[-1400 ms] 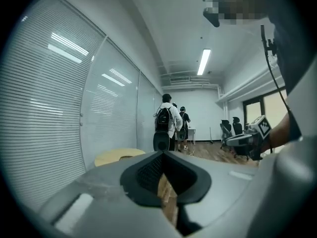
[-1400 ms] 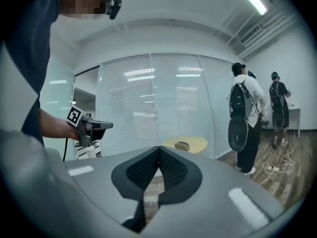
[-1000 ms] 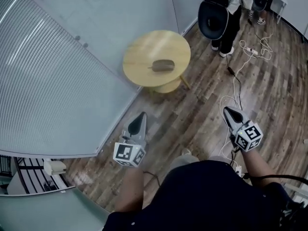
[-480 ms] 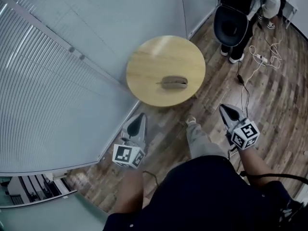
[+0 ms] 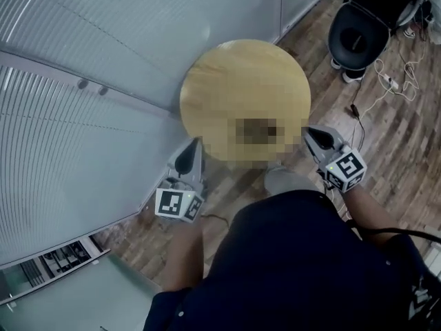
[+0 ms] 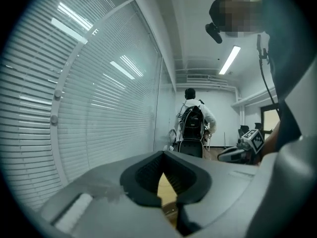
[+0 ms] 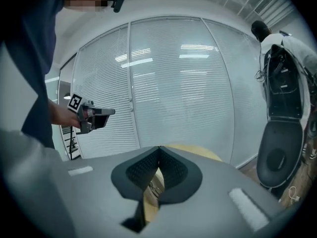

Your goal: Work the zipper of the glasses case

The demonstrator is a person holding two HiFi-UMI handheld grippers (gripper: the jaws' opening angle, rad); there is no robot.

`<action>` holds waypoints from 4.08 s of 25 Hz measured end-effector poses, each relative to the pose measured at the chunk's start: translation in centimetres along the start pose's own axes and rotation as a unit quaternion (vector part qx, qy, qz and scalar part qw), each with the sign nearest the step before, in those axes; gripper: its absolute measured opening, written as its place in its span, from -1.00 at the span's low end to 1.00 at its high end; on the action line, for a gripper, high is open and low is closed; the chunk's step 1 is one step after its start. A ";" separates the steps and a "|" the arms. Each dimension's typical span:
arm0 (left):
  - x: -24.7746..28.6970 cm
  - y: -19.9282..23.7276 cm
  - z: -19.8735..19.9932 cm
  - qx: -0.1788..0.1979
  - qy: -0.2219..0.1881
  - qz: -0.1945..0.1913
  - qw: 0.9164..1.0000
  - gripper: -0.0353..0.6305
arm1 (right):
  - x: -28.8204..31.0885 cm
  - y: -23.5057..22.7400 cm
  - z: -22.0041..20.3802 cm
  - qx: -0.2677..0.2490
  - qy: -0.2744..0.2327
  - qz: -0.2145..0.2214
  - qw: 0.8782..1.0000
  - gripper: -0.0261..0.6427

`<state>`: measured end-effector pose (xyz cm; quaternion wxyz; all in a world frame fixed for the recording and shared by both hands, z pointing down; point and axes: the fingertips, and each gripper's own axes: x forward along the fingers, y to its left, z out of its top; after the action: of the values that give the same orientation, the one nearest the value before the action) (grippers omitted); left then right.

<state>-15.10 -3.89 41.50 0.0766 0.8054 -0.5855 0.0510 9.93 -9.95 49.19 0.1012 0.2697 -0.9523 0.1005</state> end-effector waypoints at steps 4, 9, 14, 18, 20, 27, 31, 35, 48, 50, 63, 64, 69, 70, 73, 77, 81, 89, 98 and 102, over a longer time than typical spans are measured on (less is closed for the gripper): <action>4.1 2.4 -0.3 0.003 0.009 0.011 1.000 -0.89 | 4.7 0.1 -4.8 -0.064 0.065 0.079 0.993 -0.58; 6.2 3.9 -0.8 -0.005 0.036 -0.012 0.999 -0.89 | 8.2 1.2 -8.9 -0.049 0.124 0.115 0.984 -0.03; 8.8 6.8 -3.5 -0.009 0.067 -0.031 0.997 -0.89 | 12.4 1.2 -13.5 -0.105 0.184 0.136 0.968 0.29; 9.7 7.7 -6.6 -0.020 0.103 -0.056 0.993 -0.89 | 14.9 1.9 -18.1 -0.124 0.226 0.165 0.952 0.43; 9.9 8.1 -7.9 -0.027 0.118 -0.062 0.991 -0.89 | 15.8 1.8 -19.5 -0.130 0.241 0.165 0.948 0.46; 10.5 8.7 -9.8 -0.049 0.135 -0.063 0.988 -0.89 | 17.8 1.1 -22.5 -0.159 0.291 0.158 0.930 0.37; 9.9 9.1 -9.0 -0.051 0.130 -0.056 0.989 -0.89 | 17.7 0.7 -21.8 -0.157 0.297 0.150 0.930 0.00; 9.2 9.8 -8.2 -0.052 0.127 -0.041 0.990 -0.89 | 18.7 0.8 -23.3 -0.161 0.335 0.165 0.914 0.02; 8.7 9.8 -9.1 -0.051 0.148 -0.058 0.986 -0.89 | 19.8 2.1 -20.9 -0.065 0.266 0.161 0.948 -0.03; 9.1 9.5 -8.9 -0.053 0.142 -0.068 0.986 -0.89 | 19.4 1.6 -19.0 -0.027 0.239 0.143 0.960 -0.04; 13.9 1.8 -5.7 -0.171 0.088 -0.255 0.948 -0.52 | 15.7 -2.4 1.3 0.120 -0.008 0.101 0.988 -0.04; 14.1 0.7 -4.6 -0.204 0.072 -0.287 0.933 -0.33 | 15.4 -2.2 3.1 0.121 -0.026 0.105 0.987 -0.05; 16.1 -2.2 2.0 -0.271 -0.019 -0.369 0.889 0.32 | 14.5 -1.0 11.4 0.109 -0.105 0.125 0.981 -0.04; 16.1 -2.4 3.4 -0.277 -0.038 -0.378 0.882 0.32 | 14.2 -0.5 12.6 0.109 -0.119 0.131 0.978 -0.04; 15.7 -2.7 7.4 -0.291 -0.085 -0.404 0.863 0.32 | 13.2 1.2 15.8 0.110 -0.157 0.153 0.969 -0.04; 15.6 -4.6 9.8 -0.258 -0.089 -0.443 0.854 0.32 | 13.0 2.9 17.5 0.093 -0.175 0.177 0.964 -0.04; 14.9 -4.7 11.6 -0.255 -0.108 -0.456 0.846 0.28 | 13.5 5.2 17.8 0.101 -0.184 0.205 0.956 -0.04; 14.2 -6.0 13.3 -0.231 -0.109 -0.477 0.841 0.09 | 14.1 7.0 18.0 0.156 -0.204 0.253 0.933 -0.04; 14.7 -2.0 10.1 -0.020 -0.004 -0.395 0.918 0.06 | 13.7 2.8 17.1 0.119 -0.150 0.207 0.960 0.17; 14.3 -1.4 6.7 0.112 0.077 -0.376 0.917 0.06 | 13.0 3.4 20.3 0.056 -0.100 0.220 0.969 0.17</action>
<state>-9.40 -18.02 37.32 0.0437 0.9631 -0.2223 0.1454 -5.57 -18.57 32.45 -0.0344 0.0678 -0.9863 0.1463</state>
